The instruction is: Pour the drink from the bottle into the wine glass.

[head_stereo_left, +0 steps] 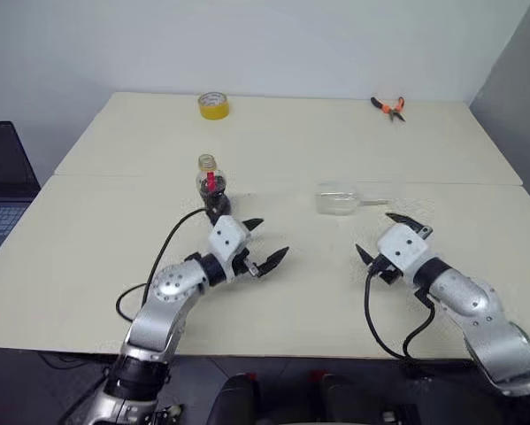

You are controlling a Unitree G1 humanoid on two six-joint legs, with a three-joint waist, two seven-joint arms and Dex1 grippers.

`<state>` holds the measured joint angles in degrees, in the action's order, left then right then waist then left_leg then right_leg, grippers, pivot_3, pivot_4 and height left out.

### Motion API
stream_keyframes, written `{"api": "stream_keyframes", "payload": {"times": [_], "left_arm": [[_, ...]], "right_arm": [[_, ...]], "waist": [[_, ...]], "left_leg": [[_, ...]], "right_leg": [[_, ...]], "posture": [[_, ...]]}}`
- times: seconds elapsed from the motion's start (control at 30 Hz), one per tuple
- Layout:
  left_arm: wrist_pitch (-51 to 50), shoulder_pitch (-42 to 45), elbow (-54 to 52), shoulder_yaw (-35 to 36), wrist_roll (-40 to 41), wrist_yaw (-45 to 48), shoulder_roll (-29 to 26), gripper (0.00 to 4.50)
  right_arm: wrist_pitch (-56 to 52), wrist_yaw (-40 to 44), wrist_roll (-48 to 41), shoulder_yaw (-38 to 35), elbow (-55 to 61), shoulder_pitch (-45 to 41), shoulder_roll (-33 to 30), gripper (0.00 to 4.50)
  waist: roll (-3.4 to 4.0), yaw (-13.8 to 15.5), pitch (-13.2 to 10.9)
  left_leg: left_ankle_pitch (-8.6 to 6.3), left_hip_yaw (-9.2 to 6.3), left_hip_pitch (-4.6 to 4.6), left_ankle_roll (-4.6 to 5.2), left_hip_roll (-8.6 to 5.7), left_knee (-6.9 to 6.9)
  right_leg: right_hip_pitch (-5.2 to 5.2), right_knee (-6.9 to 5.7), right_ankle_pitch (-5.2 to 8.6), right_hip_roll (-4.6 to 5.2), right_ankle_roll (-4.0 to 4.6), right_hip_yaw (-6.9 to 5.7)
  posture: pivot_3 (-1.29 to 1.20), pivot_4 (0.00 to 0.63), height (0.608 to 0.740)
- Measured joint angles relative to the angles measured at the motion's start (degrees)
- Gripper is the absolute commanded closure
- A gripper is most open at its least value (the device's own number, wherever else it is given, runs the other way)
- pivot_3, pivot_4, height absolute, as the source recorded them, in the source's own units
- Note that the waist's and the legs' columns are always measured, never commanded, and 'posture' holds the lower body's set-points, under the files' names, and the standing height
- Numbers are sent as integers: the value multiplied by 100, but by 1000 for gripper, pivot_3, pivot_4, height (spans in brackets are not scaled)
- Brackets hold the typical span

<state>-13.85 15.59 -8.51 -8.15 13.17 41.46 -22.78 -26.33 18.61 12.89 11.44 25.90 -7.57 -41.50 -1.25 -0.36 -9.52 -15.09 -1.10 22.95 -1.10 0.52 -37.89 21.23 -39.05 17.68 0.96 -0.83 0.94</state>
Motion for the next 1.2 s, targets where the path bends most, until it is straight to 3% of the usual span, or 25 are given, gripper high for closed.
{"api": "stream_keyframes", "payload": {"times": [0.3, 0.87, 0.97, 1.2], "left_arm": [[-162, 418, 226, -279, 147, 929, -198, 51], [207, 714, 578, -155, 32, 517, 93, 51], [218, 713, 587, -155, 10, 458, 117, 0], [308, 713, 595, -156, -60, 402, 186, 0]], "right_arm": [[1008, -429, 1915, 671, -2120, -1489, -176, 0], [2126, -1171, 2938, 1305, -5309, -3051, 843, 0], [2268, -1342, 3073, 1389, -5780, -3244, 961, 595], [2378, -1554, 3096, 1445, -6219, -3426, 1157, 3056]], "waist": [[2, -17, -1], [2, -76, -2], [2, -88, -2], [2, -125, -2]], "left_leg": [[1, 7, 2, -1, 5, 1], [11, 12, 5, -18, 2, -3], [11, 13, 4, -17, 2, -4], [11, 12, 4, -18, 4, -3]], "right_leg": [[9, -4, 0, -2, 2, 4], [11, -8, -2, 4, 3, 8], [10, -10, -2, 4, 3, 7], [11, -14, -2, 4, 4, 7]], "posture": [[0, 150, 740], [0, 150, 740], [0, 150, 740], [0, 150, 740]]}}
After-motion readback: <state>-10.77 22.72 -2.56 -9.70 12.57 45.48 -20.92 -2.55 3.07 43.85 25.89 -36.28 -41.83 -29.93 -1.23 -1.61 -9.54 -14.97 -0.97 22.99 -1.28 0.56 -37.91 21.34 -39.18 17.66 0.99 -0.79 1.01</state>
